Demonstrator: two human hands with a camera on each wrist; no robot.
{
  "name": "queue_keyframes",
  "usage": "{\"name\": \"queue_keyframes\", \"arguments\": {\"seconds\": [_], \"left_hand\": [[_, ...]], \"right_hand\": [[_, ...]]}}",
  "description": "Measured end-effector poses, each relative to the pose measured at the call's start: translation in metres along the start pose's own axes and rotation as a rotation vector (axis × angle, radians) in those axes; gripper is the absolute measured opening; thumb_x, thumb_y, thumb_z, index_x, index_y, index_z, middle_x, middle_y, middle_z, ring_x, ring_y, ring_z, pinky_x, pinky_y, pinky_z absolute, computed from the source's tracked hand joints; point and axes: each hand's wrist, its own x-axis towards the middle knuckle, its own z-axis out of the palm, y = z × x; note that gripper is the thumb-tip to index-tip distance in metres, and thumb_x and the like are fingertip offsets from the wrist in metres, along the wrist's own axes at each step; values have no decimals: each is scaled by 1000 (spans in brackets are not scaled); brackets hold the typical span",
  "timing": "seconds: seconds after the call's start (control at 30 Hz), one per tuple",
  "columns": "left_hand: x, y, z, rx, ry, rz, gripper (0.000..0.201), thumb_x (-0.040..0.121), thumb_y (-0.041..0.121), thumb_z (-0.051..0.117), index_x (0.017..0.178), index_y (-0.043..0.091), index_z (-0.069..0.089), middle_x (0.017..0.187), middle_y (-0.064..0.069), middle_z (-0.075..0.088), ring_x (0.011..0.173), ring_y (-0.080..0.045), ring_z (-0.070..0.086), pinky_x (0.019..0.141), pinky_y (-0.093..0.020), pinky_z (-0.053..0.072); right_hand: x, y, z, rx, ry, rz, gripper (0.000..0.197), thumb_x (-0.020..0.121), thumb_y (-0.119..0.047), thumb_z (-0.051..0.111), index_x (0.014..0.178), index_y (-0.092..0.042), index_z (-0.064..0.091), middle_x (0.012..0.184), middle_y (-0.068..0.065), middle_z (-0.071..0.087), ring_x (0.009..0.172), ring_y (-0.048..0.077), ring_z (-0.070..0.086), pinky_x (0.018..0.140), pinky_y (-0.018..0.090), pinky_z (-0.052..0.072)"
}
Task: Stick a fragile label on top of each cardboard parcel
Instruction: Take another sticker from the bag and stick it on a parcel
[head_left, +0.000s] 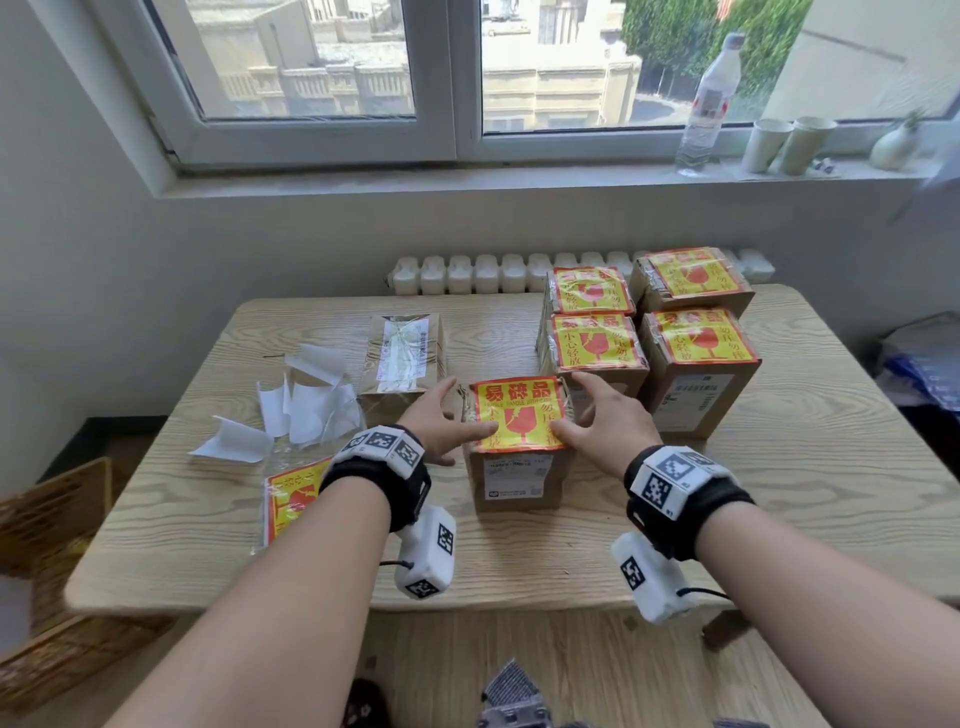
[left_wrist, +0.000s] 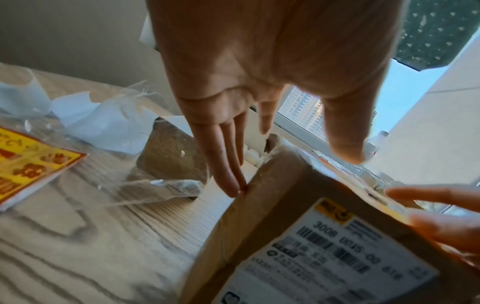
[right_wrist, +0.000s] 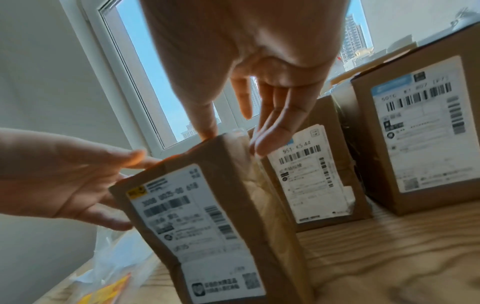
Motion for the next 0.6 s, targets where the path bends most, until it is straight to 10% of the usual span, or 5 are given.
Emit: {"name": "queue_keyframes", "arguments": {"seconds": [0.2,0.53,0.6], "left_hand": [[-1,12,-3,-176,30,-130,34,84,10,70,117,9,60,113,-12,67,100,-26,67,81,-45,59],[-14,65,-55,-123,290,-3,42,90,30,63,127,12,58,96,-4,63,73,-16,60,47,-24,52],[-10,71,-63,-156,291,-1,39,90,30,64,124,12,60,96,-4,64,75,-19,63,57,-28,56]], "right_hand": [[-1,-20,-1,55,-16,12,41,88,-41,63,119,-16,61,114,2,67,96,18,60,79,27,45],[21,-72,-52,283,88,-107,29,91,-35,60,105,-11,66,79,2,69,69,18,72,74,40,61],[29,-77,-56,300,90,-121,21,90,-33,60,92,-13,65,79,3,71,67,18,72,73,40,61]]}}
